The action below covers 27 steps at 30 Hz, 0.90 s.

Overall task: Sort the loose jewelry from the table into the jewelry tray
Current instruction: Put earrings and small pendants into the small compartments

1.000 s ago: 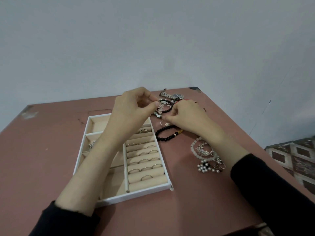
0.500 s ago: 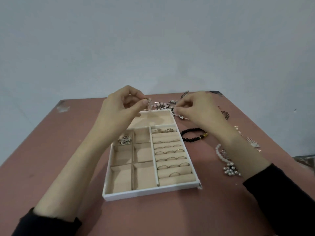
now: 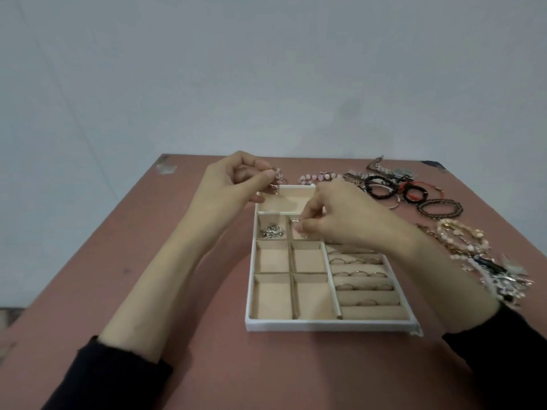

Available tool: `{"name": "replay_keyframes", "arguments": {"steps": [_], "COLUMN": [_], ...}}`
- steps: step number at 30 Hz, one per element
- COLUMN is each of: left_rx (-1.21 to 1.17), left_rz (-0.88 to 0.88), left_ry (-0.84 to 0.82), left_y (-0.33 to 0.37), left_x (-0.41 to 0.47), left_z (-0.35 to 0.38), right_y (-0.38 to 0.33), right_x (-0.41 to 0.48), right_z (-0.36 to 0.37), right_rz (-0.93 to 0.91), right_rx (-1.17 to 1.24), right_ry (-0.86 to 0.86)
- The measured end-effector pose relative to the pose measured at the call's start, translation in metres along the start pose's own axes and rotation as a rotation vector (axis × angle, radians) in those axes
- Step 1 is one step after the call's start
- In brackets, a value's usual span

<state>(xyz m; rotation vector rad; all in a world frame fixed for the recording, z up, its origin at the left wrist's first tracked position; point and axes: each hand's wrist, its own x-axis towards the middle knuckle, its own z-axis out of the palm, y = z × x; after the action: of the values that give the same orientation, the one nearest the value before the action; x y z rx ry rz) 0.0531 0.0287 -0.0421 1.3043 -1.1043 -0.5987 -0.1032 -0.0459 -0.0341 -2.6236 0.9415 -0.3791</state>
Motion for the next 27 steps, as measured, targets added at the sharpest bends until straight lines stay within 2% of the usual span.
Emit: {"name": "replay_keyframes", "arguments": {"steps": [4,10,13,17,20,23,27], "left_rx": [-0.009,-0.015,-0.017,-0.014,0.007,0.029,0.041], "left_rz": [-0.007,-0.027,-0.036,-0.051,-0.057,-0.059,-0.061], "left_ry": [-0.009,-0.029,-0.034,-0.047,-0.045,-0.046,-0.047], "left_y": [0.001,0.001,0.001,0.002,0.002,0.002,0.004], "left_x": [0.000,0.001,0.001,0.000,0.000,-0.001,-0.003], "left_z": [-0.001,-0.002,-0.002,-0.001,-0.001,-0.001,-0.002], "right_y": [0.001,0.004,0.004,0.001,0.001,0.002,0.006], "right_x": [0.002,0.007,0.007,0.004,0.002,0.004,-0.001], "right_z": [-0.001,-0.004,-0.001,0.006,0.007,0.004,-0.009], "right_rz": [0.000,0.085,0.100,-0.004,-0.038,-0.028,-0.006], "right_rx": [-0.003,0.088,0.029,-0.218,-0.293,-0.267,-0.087], "right_ry": [-0.093,-0.112,-0.146,-0.016,0.045,0.094,0.217]}}
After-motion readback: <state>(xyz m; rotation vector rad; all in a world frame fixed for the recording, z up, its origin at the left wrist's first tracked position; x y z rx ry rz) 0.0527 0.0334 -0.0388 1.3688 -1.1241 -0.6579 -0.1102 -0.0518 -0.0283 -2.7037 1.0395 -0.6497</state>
